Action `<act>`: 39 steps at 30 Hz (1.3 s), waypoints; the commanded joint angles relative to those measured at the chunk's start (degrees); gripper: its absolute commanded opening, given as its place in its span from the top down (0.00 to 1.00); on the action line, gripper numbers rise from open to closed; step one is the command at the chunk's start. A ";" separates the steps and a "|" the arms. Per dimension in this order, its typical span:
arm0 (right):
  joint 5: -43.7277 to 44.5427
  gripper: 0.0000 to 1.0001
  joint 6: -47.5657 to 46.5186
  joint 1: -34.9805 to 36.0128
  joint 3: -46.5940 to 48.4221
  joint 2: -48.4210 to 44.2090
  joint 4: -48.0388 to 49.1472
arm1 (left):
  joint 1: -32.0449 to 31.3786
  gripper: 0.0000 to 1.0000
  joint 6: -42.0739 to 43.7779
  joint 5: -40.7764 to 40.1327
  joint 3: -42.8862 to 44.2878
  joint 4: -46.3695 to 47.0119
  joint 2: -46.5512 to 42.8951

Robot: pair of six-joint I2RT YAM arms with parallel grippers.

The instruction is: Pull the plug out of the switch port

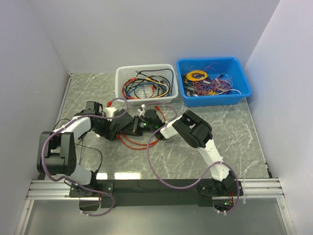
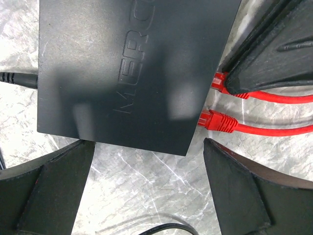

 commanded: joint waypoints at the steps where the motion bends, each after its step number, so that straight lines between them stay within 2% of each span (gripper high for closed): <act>1: 2.70 0.95 0.52 0.28 0.29 2.54 1.35 | -0.39 0.01 -0.35 2.21 -0.71 0.33 0.12; 3: 2.88 1.00 0.34 0.19 0.21 2.37 1.09 | -0.48 0.01 0.17 3.00 -0.54 -0.11 -0.06; 14: 2.70 1.00 -2.47 -1.92 -6.12 -2.29 0.74 | 0.75 0.01 4.40 10.74 6.31 -8.29 -5.25; 21: 2.44 1.00 -4.84 -2.88 -8.85 -4.58 -0.05 | 0.75 0.01 1.23 4.33 7.37 -3.02 3.70; 27: 1.83 1.00 -4.41 -3.15 -9.02 -3.53 1.26 | 0.84 0.01 0.79 3.27 8.16 -0.38 7.93; 31: 1.91 0.77 -1.52 -2.97 -8.67 -2.29 3.72 | 0.84 0.01 0.96 5.55 8.60 -1.34 9.95; 34: 3.14 0.70 -0.37 -2.80 -8.41 -1.42 4.78 | 0.84 0.01 1.49 6.96 8.08 -1.52 10.31; 39: 4.28 0.67 0.69 -2.53 -6.65 0.78 5.65 | 0.84 0.01 1.49 8.02 7.37 -1.69 10.57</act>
